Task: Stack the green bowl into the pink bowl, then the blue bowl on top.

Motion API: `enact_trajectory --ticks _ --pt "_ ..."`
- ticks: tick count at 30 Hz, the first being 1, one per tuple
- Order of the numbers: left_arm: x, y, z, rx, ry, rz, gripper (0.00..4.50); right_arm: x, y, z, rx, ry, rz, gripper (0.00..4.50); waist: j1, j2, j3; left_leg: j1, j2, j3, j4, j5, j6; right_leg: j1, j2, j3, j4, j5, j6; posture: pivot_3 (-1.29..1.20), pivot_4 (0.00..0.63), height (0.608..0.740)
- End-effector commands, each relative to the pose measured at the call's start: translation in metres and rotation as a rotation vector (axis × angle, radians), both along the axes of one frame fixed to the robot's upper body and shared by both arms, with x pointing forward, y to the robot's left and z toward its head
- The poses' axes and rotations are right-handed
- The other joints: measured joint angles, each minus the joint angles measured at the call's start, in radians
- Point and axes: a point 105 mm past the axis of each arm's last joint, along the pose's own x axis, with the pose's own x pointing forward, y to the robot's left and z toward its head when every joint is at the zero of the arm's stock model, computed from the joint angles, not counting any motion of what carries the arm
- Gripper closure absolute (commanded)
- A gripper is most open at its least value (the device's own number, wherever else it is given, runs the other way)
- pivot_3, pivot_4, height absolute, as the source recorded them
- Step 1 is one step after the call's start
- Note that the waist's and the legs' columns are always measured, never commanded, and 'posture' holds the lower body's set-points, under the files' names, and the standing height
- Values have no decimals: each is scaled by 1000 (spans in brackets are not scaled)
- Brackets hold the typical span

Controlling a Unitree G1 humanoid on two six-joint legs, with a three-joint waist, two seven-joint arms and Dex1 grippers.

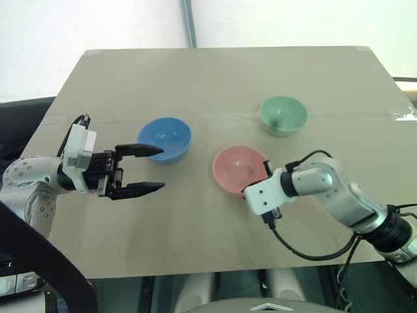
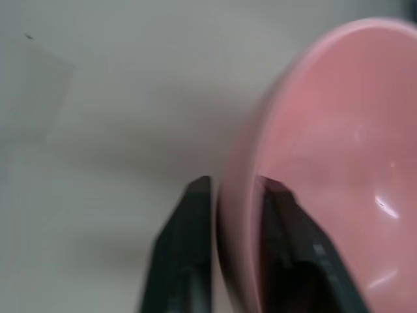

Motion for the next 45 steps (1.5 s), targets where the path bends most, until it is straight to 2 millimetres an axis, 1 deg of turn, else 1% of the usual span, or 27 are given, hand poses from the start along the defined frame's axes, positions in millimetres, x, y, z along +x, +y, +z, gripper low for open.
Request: enact_trajectory --ticks 1,2,4,7,8,11,13,14,15,17,19,21,22,24,27,32,35,37,40,44,45 --pt "-1 0 6 4 -33 4 385 6 -2 7 -18 -59 7 1771 0 0 0 0 0 0 0 0 0 0 0 1 0 0 0 0 150 740" --pt "-1 0 6 3 -33 6 385 8 -1 9 -6 -77 3 1279 1 0 0 1 0 1 0 0 0 0 0 1 0 0 0 0 150 740" --pt "-1 0 6 3 -34 8 385 12 1 14 36 -102 -7 138 2 0 0 0 0 0 0 0 0 0 0 0 0 0 0 0 150 740" --pt "0 -1 7 2 -35 10 385 10 -1 24 77 -51 -25 138 0 0 0 0 0 0 0 0 0 0 0 0 0 0 0 0 150 740" --pt "0 -1 8 2 -35 10 385 7 -2 33 103 -35 -23 138 0 0 0 0 0 0 0 0 0 0 0 1 0 0 0 0 150 740" --pt "0 -2 8 0 -32 11 385 -6 -7 71 213 7 12 138 1 0 0 0 0 0 0 0 0 0 0 1 0 0 0 0 150 740" --pt "0 -2 7 0 -29 12 385 -8 -11 93 279 25 20 138 1 1 0 -1 1 -1 0 0 0 0 -1 0 0 0 0 0 150 740" --pt "0 -2 7 0 -29 11 385 -9 -13 99 298 32 18 138 0 0 0 -1 1 -1 0 0 0 0 -1 0 0 0 0 0 150 740" --pt "1 -2 7 -2 -28 12 385 -4 -15 109 333 28 6 138 -1 1 0 -1 1 -1 0 0 0 0 -1 0 0 0 0 0 150 740" --pt "2 -3 8 -4 -28 12 385 13 -23 125 405 9 -66 138 -1 1 0 0 1 -1 0 0 0 0 0 0 0 0 0 0 150 740" --pt "2 -3 7 -6 -27 11 385 51 -41 133 455 -43 -248 138 0 0 0 0 1 0 0 0 0 0 0 0 1 0 0 0 150 740" --pt "2 -4 7 -8 -27 9 385 82 -62 129 447 -79 -411 138 0 0 0 1 0 1 0 0 0 0 -1 1 1 0 0 0 150 740" --pt "2 -4 7 -10 -26 8 385 92 -70 126 437 -94 -460 138 1 0 0 0 0 1 0 0 0 0 -1 1 1 0 0 0 150 740" --pt "2 -4 7 -11 -26 7 385 108 -81 119 424 -98 -538 138 2 0 0 0 0 1 0 0 0 0 -1 1 1 0 0 0 150 740" --pt "4 -5 8 -19 -37 6 385 128 -90 105 396 -79 -621 138 -4 1 1 -1 -1 2 -1 0 0 -2 -1 1 0 0 0 0 150 740" --pt "7 -6 13 -46 -55 23 385 141 -95 84 333 -36 -671 138 -23 1 1 -4 0 3 -1 0 0 -6 -1 3 1 0 0 0 150 740" --pt "12 -3 14 -61 -56 80 385 147 -98 71 277 -32 -688 138 -29 1 1 -5 0 3 -1 0 0 -6 -1 3 1 0 0 0 150 740" --pt "17 0 11 -29 -51 134 385 150 -99 66 250 -36 -693 138 -31 2 1 -4 0 3 0 0 0 -7 -1 3 1 0 0 0 150 740" --pt "26 6 5 24 -62 237 385 153 -99 62 236 -39 -690 138 -31 2 1 -4 0 3 0 0 0 -7 -1 3 1 0 0 0 150 740" --pt "29 8 3 49 -72 290 385 154 -98 59 231 -35 -685 138 -30 2 1 -5 0 3 0 0 0 -7 -1 3 1 0 0 0 150 740" --pt "30 9 3 50 -74 300 385 154 -98 59 232 -35 -685 362 -30 2 1 -5 0 3 0 0 0 -7 -1 3 1 0 0 0 150 740"
